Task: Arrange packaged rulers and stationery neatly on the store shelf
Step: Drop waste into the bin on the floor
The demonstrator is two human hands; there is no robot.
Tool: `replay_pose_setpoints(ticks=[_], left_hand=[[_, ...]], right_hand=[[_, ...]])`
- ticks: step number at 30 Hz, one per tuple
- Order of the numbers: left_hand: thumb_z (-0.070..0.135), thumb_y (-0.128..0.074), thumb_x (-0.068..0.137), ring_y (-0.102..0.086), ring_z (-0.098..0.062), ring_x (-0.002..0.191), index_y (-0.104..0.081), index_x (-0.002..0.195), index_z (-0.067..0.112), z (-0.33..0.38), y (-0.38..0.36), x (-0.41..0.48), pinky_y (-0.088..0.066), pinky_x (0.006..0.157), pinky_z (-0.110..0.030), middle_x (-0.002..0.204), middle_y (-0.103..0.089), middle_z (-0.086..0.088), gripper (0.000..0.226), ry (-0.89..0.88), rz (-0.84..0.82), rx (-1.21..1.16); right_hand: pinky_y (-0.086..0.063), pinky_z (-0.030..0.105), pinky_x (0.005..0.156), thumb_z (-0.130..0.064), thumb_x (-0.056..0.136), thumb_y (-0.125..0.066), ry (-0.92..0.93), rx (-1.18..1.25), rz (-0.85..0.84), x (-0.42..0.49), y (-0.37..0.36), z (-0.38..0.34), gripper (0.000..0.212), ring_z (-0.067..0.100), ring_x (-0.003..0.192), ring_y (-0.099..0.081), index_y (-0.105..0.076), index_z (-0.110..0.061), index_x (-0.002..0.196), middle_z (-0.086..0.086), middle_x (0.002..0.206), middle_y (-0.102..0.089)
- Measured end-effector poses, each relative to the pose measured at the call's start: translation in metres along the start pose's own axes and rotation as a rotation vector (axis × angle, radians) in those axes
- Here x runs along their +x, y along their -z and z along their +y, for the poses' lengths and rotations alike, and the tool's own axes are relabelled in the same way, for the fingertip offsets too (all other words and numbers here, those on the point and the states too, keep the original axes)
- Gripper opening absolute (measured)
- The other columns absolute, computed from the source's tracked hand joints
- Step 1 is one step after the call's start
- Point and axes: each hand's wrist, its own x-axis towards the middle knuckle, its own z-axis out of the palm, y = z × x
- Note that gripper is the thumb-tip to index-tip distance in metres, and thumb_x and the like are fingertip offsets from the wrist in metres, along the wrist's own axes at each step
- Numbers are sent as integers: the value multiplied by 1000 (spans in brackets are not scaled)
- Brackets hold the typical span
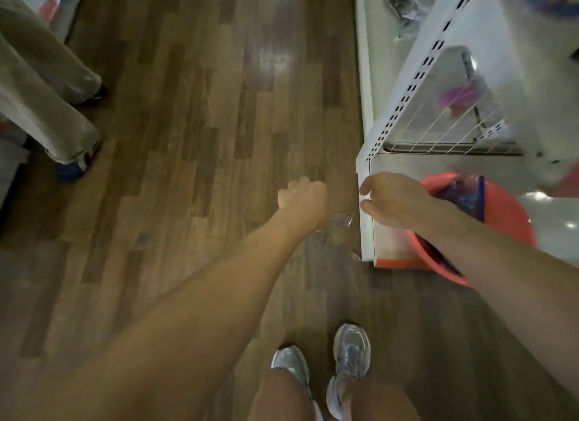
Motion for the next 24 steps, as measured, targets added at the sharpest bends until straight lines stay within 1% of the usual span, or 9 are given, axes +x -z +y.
replay_pose_setpoints(ticks=[2,6,8,12,15,17,20,22,24], left_hand=[[20,-56,89,-44,-30,123,-49,133,14,0,-37,33,-39,96,-39,134,-45,-12,45,6,-29,3],[21,-57,89,-42,-30,126,-45,134,13,-3,-106,99,-37,100,-40,135,-44,-12,47,14,-70,18],[22,-57,90,-41,-31,127,-47,134,13,-4,-139,132,-36,101,-40,137,-43,-14,46,16,-91,29],[18,-55,91,-41,-32,126,-48,131,11,-3,-201,194,-36,101,-41,136,-44,-15,42,17,-108,58],[20,-56,90,-41,-32,127,-49,132,11,1,-239,236,-36,101,-41,136,-44,-14,43,-2,-85,75],[22,-57,90,-39,-32,128,-48,133,11,3,-261,261,-35,102,-41,137,-42,-14,46,-9,-72,78],[21,-58,89,-36,-31,130,-47,134,11,6,-286,293,-32,104,-42,138,-40,-14,47,-24,-57,98],[21,-58,89,-34,-31,131,-48,134,12,9,-299,307,-31,105,-42,138,-40,-13,47,-51,-30,119],[24,-59,88,-33,-30,131,-49,133,13,14,-308,318,-30,106,-43,139,-39,-12,47,-80,18,145]], right_hand=[[-48,37,92,-17,92,-47,-28,33,-33,30,-39,14,29,31,110,-58,-62,-12,117,10,117,-63],[-49,33,86,-28,93,-50,-70,100,-88,91,-115,43,28,27,104,-58,-63,-13,113,7,113,-64],[-49,31,81,-26,94,-49,-78,111,-100,122,-153,56,27,25,99,-59,-64,-13,112,7,110,-64],[-50,33,82,-27,94,-50,-88,121,-112,181,-223,79,28,24,98,-60,-63,-14,114,7,111,-64],[-42,26,66,-24,91,-55,-105,124,-89,219,-263,91,19,21,81,-56,-62,-12,103,6,100,-63],[-38,26,64,-23,90,-56,-113,95,-88,239,-285,95,14,20,78,-51,-60,-13,98,6,99,-61],[-42,29,69,-23,90,-58,-105,42,-78,264,-312,98,15,21,87,-53,-59,-14,102,6,105,-58],[-46,34,84,-21,90,-59,-103,10,-87,276,-325,99,24,24,104,-53,-57,-15,113,8,116,-53],[-43,40,97,-22,90,-57,-98,-48,-86,284,-334,101,33,28,117,-46,-52,-15,122,12,127,-45]])
